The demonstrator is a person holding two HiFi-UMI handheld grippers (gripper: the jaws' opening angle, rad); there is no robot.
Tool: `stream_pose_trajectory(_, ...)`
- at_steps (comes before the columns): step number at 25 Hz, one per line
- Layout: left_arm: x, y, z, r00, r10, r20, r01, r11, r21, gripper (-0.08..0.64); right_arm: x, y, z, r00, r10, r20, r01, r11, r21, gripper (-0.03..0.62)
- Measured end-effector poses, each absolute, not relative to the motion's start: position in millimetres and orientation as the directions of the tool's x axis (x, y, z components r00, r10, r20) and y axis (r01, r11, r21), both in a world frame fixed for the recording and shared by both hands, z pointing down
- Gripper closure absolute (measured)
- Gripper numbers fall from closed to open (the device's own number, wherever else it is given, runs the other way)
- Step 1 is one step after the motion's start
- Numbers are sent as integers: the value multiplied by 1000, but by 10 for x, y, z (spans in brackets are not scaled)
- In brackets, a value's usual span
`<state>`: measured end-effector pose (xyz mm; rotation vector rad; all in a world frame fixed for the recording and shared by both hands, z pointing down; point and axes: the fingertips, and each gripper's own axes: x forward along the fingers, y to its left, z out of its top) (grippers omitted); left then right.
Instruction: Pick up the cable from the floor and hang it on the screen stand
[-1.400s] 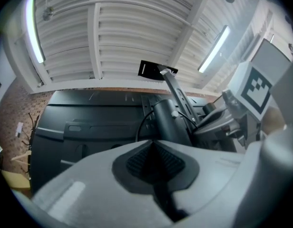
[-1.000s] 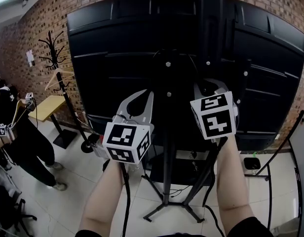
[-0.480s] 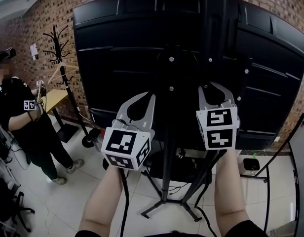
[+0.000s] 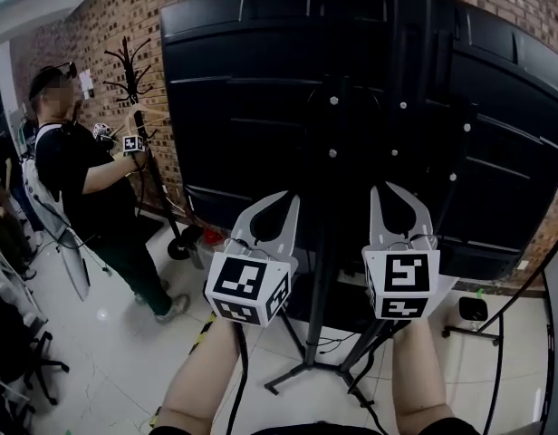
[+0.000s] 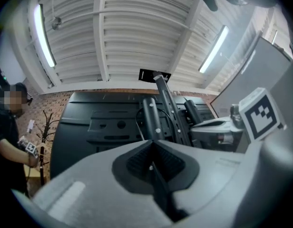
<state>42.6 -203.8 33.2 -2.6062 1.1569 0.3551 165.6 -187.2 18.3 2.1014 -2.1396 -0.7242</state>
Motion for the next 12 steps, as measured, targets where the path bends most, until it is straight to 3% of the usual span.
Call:
stream_pose_trajectory(8,413,-1784,779,663,-693,-284,-744,-651,-150,555,1413,-1485,367,-200,-900,-388,-935,57,350,581)
stream_pose_trajectory(12,391,-1604,1033,666,-695,-270,-744,-642,-183,555,1157,-1284,563,-277,-888,-368,-924,141,355,581)
